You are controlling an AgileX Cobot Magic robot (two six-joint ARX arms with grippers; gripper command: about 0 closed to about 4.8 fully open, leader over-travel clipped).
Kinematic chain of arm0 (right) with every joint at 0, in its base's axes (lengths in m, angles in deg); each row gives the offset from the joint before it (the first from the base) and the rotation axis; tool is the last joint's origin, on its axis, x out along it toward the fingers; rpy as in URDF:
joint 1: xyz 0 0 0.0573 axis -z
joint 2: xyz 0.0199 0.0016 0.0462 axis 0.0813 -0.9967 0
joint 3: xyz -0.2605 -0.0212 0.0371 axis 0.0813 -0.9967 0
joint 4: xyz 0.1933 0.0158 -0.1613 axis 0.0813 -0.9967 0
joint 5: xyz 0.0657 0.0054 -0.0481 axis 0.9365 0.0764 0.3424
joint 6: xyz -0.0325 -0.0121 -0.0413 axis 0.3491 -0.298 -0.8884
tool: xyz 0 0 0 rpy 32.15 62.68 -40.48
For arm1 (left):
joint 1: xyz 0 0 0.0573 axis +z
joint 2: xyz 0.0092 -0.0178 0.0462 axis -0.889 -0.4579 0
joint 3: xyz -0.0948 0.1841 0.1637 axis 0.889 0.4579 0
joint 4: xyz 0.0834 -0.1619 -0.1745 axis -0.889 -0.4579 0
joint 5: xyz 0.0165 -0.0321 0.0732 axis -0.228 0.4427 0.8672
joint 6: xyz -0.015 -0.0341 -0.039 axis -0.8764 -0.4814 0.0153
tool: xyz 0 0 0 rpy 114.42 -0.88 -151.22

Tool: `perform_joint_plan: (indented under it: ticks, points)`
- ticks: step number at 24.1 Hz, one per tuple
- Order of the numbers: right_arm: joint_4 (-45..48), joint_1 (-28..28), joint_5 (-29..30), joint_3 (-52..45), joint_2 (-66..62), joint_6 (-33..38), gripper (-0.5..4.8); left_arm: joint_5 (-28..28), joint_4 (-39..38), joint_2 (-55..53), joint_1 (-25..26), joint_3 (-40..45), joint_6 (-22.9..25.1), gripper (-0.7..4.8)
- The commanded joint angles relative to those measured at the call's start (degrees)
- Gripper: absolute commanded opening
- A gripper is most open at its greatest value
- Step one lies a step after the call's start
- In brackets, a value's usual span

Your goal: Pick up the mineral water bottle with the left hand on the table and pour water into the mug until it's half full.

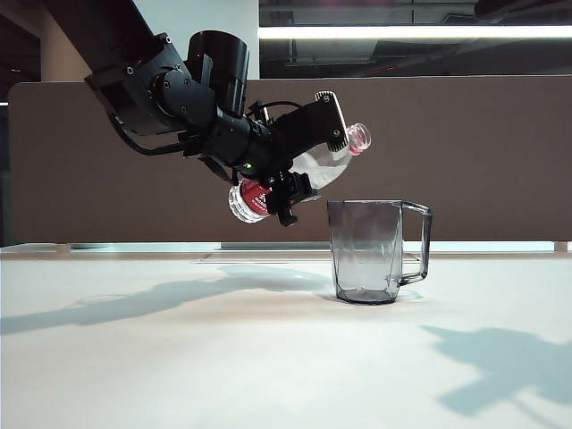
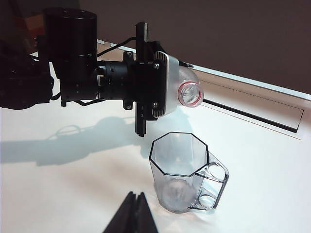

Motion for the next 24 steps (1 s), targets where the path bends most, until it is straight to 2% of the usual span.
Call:
perform_joint_plan:
  ticks: [1,24]
  points:
    - [1.05,0.04,-0.11,0.35,0.15,-0.15,-0.02,-0.17,3.3,0.63,-0.13,-0.59,3.72,2.41]
    - [1.05,0.04,-0.09,0.35,0.15,-0.15,-0.01,-0.17,3.37,0.63,-0.2,-0.35,16.28,2.41]
